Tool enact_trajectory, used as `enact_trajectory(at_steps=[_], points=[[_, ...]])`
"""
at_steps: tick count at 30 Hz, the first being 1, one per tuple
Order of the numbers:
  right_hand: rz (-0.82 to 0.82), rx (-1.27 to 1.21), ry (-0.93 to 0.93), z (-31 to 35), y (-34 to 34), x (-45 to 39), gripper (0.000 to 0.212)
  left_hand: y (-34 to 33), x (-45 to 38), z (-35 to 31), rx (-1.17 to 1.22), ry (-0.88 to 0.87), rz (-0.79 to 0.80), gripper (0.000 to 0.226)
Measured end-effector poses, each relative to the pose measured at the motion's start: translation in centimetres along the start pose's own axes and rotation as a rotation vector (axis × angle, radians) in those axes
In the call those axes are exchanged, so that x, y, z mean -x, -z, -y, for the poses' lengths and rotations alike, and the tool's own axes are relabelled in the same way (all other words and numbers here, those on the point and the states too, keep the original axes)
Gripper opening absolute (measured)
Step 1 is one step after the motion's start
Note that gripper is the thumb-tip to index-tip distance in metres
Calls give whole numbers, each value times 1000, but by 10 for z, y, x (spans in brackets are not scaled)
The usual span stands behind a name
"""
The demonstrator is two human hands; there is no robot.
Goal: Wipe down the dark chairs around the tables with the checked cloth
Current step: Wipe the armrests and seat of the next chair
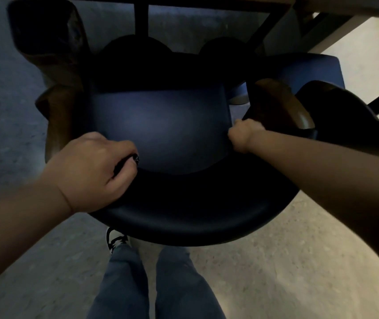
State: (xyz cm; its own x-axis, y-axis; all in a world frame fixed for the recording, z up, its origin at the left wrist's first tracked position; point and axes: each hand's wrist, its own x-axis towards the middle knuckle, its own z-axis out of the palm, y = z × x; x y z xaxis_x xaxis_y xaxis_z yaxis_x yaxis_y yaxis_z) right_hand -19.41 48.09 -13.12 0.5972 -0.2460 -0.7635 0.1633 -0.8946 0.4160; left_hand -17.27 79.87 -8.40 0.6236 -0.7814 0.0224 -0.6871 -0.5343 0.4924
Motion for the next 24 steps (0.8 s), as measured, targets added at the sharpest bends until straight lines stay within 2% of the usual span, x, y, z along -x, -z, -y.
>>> enact_trajectory(at_steps=[4,6,11,15,21,24], points=[[23,-197,227,61,-2,8,37,2,0,0,7,1,19,38],[38,-204,259,62,4,9,37,3,1,-1,0,1,36,37],[168,-39,50,-6,15,-10,38,5,-1,-2,-4,6,48,35],[135,-55,-19,19,6,-9,37,5,0,-2,6,19,62,34],[131,-440,249,115,30,4,42,6,-1,-3,-7,19,64,34],[102,-802,323,144,59,8,29,5,-1,-2,-8,19,64,33]])
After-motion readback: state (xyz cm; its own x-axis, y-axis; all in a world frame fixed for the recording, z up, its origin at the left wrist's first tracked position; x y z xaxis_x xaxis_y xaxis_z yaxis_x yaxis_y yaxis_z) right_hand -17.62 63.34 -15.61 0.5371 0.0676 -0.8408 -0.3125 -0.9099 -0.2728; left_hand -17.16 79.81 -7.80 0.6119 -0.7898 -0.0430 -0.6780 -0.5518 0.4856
